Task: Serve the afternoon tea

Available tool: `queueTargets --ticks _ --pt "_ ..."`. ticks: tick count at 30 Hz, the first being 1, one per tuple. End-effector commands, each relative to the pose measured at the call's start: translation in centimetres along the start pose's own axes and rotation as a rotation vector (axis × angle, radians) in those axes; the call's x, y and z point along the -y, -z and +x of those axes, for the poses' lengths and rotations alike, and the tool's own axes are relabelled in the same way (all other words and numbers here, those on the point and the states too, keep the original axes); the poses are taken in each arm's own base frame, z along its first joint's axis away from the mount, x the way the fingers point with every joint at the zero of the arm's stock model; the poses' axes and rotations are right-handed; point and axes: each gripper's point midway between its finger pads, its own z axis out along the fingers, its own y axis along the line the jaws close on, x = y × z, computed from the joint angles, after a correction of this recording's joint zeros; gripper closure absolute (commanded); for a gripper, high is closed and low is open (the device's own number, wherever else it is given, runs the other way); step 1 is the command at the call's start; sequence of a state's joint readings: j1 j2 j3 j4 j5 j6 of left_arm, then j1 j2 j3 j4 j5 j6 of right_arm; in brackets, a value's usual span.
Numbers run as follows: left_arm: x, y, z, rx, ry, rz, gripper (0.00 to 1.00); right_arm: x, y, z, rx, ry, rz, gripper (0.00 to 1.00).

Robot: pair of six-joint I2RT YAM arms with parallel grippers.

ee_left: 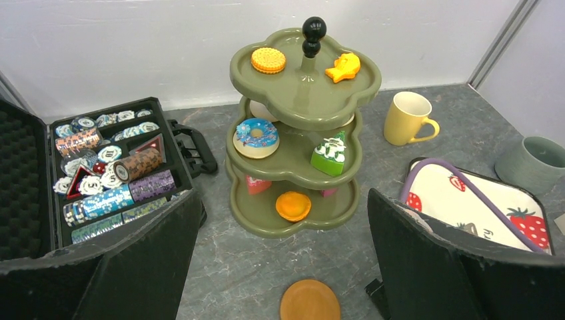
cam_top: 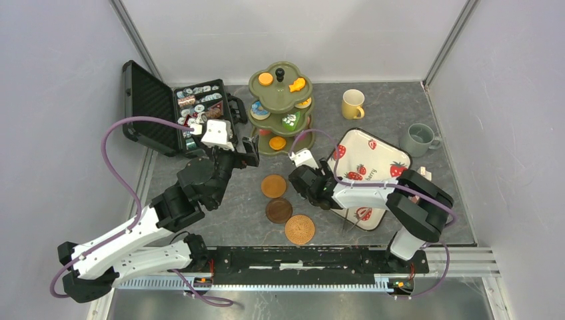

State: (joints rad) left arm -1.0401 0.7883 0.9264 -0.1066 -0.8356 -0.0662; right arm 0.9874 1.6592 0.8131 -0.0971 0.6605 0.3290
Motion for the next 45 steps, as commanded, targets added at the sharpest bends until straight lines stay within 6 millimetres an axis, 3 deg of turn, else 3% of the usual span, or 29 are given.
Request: queueTargets --ticks 1,5,11,16,24,26,33,45 --pt "-0.5 0.3 -1.9 0.037 0.011 -0.005 0.0 3.4 0.1 1.1 -0.038 0.016 0.111 0.09" --pt "-0.7 0.3 -2.0 0.04 0.015 -0.013 0.0 2.0 0.6 -0.6 -0.006 0.006 0.017 0.07" --pt "-1.2 0.5 -2.3 0.051 0.027 -0.03 0.0 -3.5 2.9 -5.8 0.058 -0.082 -0.188 0.07" --pt "-1.9 0.9 -2.7 0.074 0.045 -0.043 0.0 -7.3 3.0 -7.0 0.085 -0.053 -0.27 0.12" --pt "-1.8 1.1 -2.9 0.082 0.065 -0.028 0.0 -11.9 1.5 -8.8 0.119 -0.088 -0.38 0.25" --pt "-1.9 1.1 -2.8 0.08 0.062 -0.031 0.0 -12.6 1.2 -9.4 0.138 -0.106 -0.394 0.3" --pt "-1.8 1.3 -2.9 0.086 0.076 -0.016 0.0 -14.4 -1.5 -7.4 0.12 -0.064 -0.402 0.57" --pt "-1.5 1.2 -2.7 0.075 0.074 -0.013 0.0 -13.7 -6.0 -8.5 0.137 -0.005 -0.26 0.53"
